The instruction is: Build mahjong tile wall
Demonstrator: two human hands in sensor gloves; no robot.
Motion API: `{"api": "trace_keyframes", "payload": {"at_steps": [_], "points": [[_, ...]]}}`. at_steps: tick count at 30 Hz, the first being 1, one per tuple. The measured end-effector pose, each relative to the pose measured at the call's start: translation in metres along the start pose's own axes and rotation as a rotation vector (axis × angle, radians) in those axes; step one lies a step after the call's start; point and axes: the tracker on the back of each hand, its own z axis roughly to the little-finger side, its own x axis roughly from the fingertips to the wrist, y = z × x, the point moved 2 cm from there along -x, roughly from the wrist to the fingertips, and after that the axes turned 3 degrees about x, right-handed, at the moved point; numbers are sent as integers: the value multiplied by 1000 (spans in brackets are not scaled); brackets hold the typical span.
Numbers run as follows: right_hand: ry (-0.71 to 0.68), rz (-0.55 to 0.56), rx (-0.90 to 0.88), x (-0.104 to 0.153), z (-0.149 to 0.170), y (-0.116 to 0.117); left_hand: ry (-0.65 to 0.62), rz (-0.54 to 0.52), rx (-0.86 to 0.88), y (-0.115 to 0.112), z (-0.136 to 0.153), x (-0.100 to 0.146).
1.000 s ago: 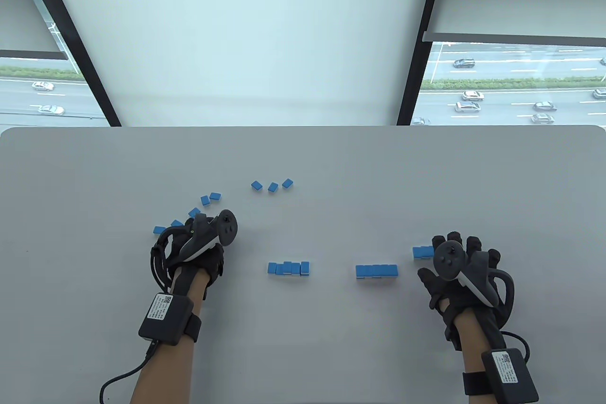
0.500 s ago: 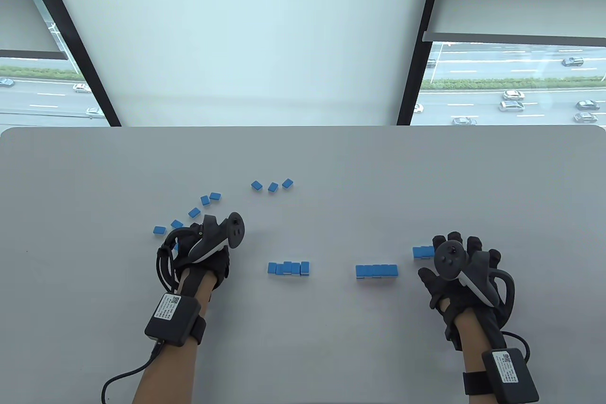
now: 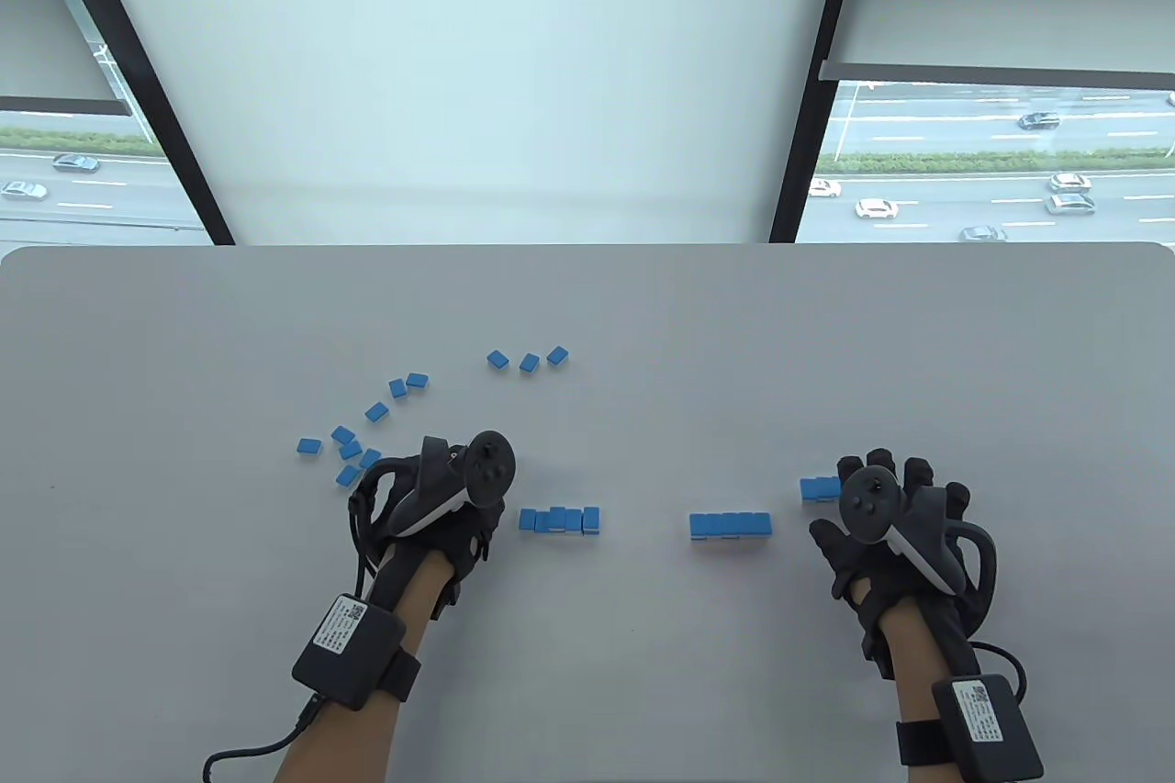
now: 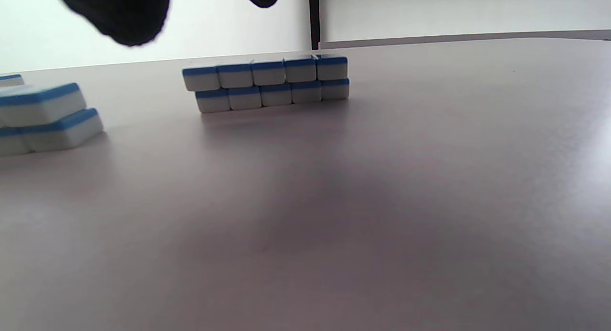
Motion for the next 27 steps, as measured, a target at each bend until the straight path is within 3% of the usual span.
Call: {"api": "trace_keyframes", "payload": {"at_steps": [11,27], "points": [[-2,2,-4,0,0,0,-81,71,-63,-18,-31,1],[-1,0,0,0,-1,0,-109,61,-84,-22,-39,2]]}}
